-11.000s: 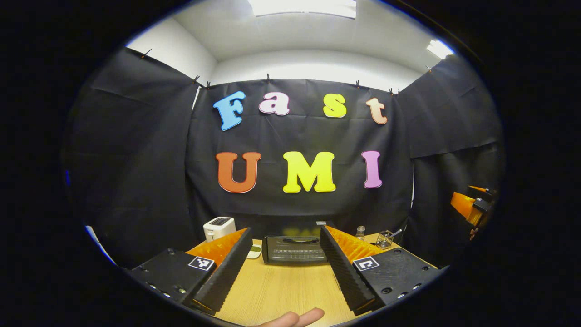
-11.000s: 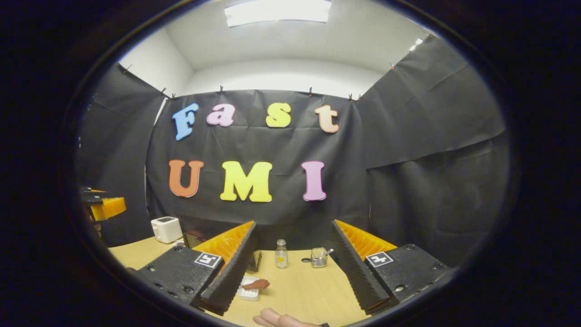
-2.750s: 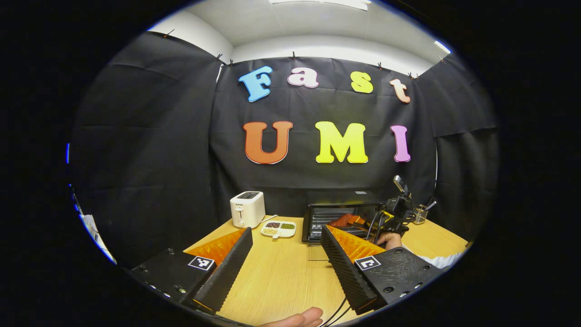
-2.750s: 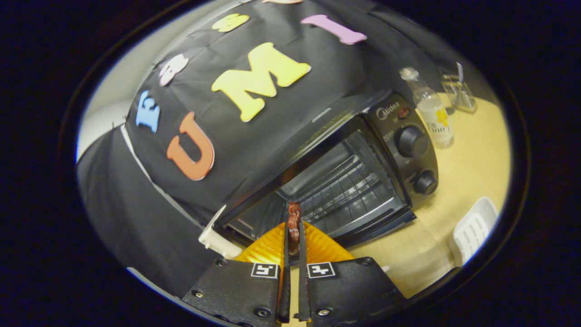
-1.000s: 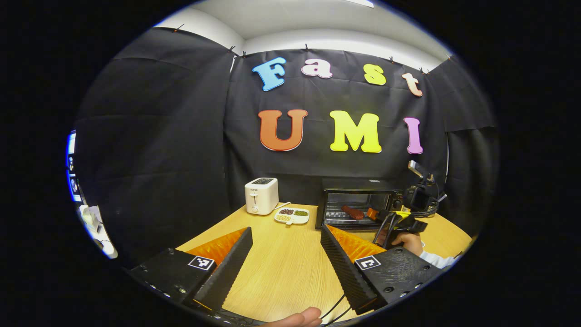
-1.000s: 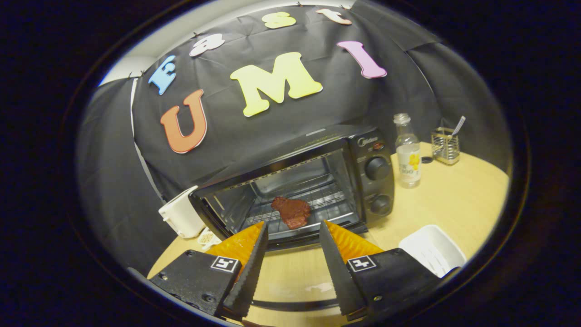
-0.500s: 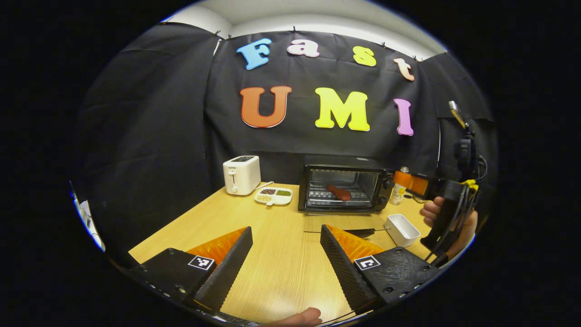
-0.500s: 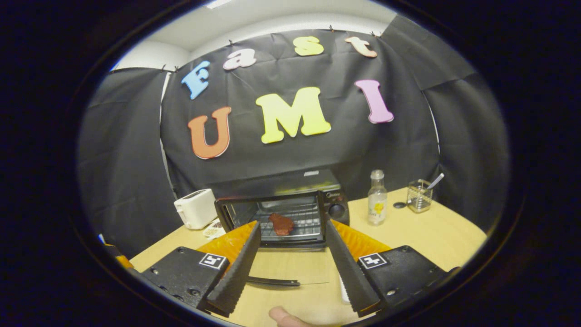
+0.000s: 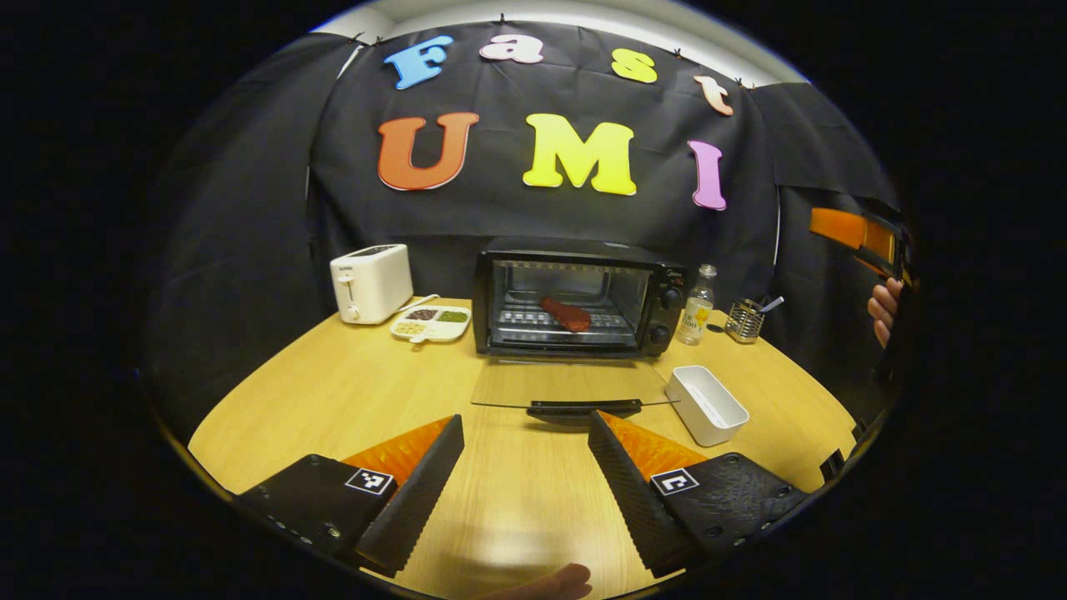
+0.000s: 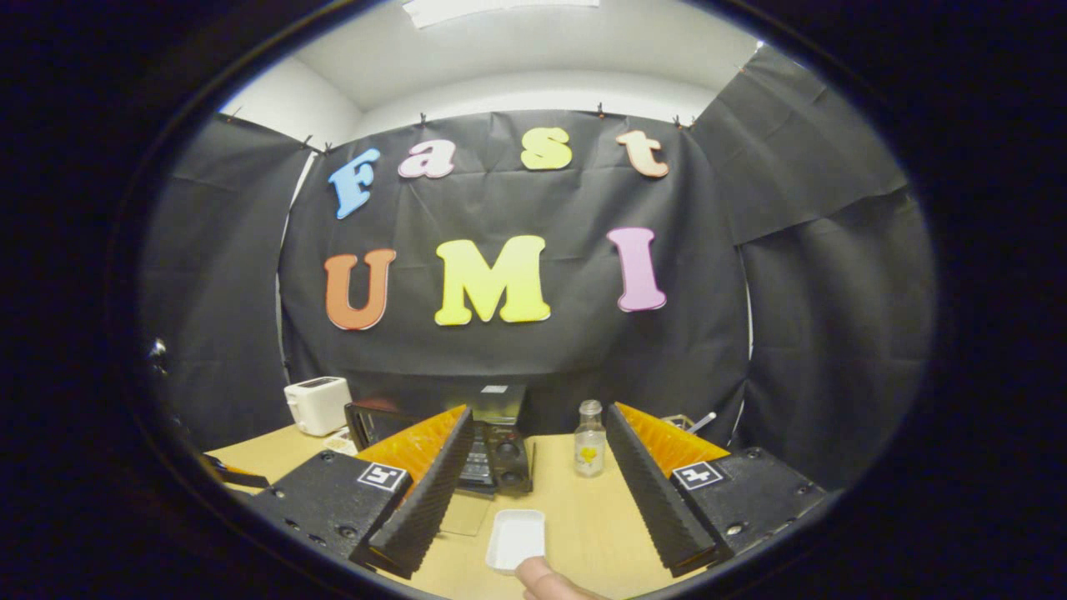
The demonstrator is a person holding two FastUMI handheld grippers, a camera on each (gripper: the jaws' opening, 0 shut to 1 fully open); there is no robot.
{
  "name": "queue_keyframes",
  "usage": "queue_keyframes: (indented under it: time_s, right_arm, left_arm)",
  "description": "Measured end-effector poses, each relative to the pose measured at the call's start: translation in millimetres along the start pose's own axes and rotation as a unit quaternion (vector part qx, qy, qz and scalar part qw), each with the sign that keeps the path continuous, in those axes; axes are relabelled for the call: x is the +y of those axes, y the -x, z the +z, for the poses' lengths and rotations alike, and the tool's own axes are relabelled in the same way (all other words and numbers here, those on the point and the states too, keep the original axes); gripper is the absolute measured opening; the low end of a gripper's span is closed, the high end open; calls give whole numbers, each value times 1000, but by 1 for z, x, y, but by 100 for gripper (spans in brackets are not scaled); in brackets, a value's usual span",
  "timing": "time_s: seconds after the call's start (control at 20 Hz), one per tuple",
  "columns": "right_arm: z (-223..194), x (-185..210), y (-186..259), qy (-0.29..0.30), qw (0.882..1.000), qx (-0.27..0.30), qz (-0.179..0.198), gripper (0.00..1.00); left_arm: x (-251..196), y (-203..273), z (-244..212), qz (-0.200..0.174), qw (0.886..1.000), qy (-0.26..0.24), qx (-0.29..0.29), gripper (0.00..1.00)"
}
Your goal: Open the electric oven with the left hand, put the food in, and close the electric oven.
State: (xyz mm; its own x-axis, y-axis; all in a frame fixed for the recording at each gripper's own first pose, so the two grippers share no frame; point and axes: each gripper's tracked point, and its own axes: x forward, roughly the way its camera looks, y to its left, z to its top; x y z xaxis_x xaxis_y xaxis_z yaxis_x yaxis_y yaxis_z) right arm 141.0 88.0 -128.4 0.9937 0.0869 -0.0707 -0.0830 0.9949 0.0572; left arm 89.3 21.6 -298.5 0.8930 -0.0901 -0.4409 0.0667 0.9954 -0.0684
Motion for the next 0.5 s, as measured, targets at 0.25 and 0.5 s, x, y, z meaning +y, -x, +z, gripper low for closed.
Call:
queue_keyframes:
  time_s: [0.25, 0.5]
  right_arm:
    - [23, -36, 19, -7, 1000, -16, -11, 96]
    - [29, -69, 27, 7, 999, -28, -31, 96]
  left_arm:
    - [-34, -44, -34, -23, 997, -24, 65, 96]
    - [-47, -75, -48, -27, 995, -25, 92, 96]
